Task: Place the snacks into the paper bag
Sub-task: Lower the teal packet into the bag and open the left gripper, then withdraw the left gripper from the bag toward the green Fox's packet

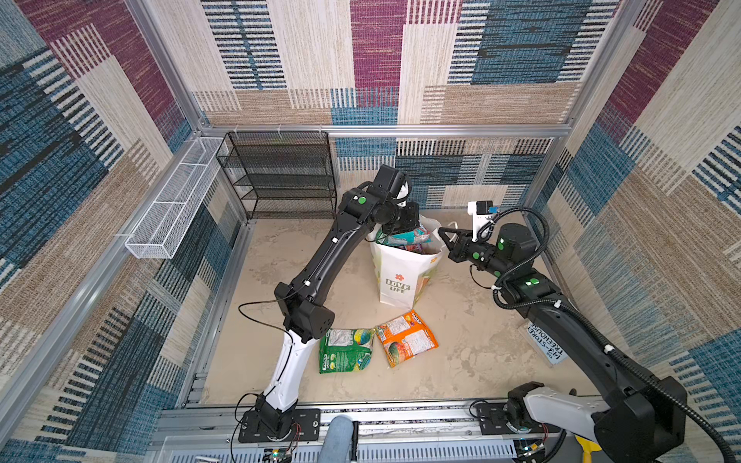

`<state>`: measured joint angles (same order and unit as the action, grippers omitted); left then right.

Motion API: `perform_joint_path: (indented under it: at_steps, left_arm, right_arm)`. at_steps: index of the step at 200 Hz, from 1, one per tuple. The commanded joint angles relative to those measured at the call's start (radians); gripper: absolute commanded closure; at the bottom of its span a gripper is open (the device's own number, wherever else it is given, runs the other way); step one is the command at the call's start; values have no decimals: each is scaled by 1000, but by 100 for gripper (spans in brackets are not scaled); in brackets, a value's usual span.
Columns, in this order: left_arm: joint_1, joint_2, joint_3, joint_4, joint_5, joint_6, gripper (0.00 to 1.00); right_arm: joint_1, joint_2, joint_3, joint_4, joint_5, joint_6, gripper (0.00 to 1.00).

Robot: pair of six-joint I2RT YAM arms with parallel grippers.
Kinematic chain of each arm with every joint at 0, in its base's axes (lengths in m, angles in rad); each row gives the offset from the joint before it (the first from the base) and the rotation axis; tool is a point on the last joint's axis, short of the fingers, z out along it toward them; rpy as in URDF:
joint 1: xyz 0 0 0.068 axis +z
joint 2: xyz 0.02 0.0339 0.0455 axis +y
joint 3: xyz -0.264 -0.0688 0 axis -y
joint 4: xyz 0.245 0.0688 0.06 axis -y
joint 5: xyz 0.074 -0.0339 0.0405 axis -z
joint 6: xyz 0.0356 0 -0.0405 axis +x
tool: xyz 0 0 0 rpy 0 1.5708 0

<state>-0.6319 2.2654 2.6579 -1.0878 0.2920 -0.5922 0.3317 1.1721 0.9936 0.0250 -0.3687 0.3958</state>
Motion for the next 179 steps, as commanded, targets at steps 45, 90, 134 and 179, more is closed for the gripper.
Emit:
perform_joint_path:
  at_steps: [45, 90, 134, 179]
  left_arm:
    - [8, 115, -15, 65, 34, 54, 100]
    - [27, 131, -79, 59, 58, 28, 87]
    - [22, 82, -40, 63, 90, 8, 58]
    - [21, 8, -40, 69, 137, -18, 41]
  right_arm:
    - [0, 14, 5, 36, -42, -1, 100]
    - [0, 13, 2, 40, -44, 0, 100]
    - [0, 17, 2, 40, -39, 2, 100]
    - [0, 13, 0, 35, -24, 4, 100]
